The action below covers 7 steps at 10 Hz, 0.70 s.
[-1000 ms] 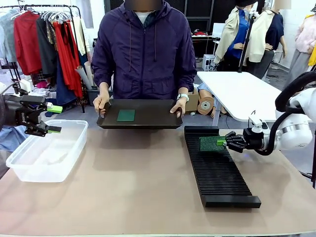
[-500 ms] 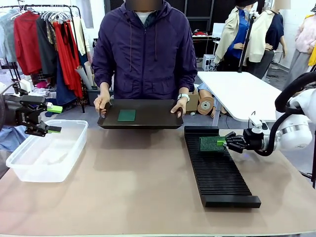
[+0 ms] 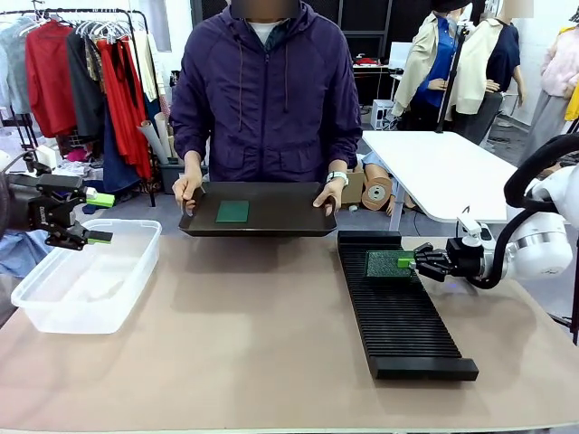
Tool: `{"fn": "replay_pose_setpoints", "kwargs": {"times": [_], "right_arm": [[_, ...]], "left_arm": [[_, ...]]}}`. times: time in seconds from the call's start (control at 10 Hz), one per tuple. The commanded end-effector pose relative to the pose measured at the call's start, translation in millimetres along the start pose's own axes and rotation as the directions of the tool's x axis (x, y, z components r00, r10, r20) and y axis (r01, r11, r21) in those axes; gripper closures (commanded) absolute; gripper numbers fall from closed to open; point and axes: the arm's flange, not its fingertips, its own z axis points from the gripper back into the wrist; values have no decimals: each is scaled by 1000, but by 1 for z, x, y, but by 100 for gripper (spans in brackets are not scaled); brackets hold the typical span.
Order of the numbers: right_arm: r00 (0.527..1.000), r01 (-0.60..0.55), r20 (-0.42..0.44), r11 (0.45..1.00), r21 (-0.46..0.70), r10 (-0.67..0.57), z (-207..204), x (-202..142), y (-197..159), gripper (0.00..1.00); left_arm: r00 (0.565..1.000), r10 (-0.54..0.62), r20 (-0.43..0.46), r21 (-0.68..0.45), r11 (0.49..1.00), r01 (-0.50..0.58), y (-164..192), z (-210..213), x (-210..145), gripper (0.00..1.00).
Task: Sort PCBs into racks and boxes based on the side picked up.
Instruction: If the short side of the Blank PCB is picked up, insert it into the PCB Rack ; if the long side is picked up, place it in the Organizing box.
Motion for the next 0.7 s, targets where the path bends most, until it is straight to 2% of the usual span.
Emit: {"fn": "replay_pose_setpoints", "kwargs": {"times": [0.0,0.6], "right_arm": [[999,1,-39,999,-42,-2,2,-14,1,100],[997,-8,-74,1000,-19,7,2,-22,0,100]], "left_arm": [[1000,-2,-4,-2,1000,2,-2,1,-1,0],[1000,-2,-4,-2,1000,2,-2,1,-1,0]]}}
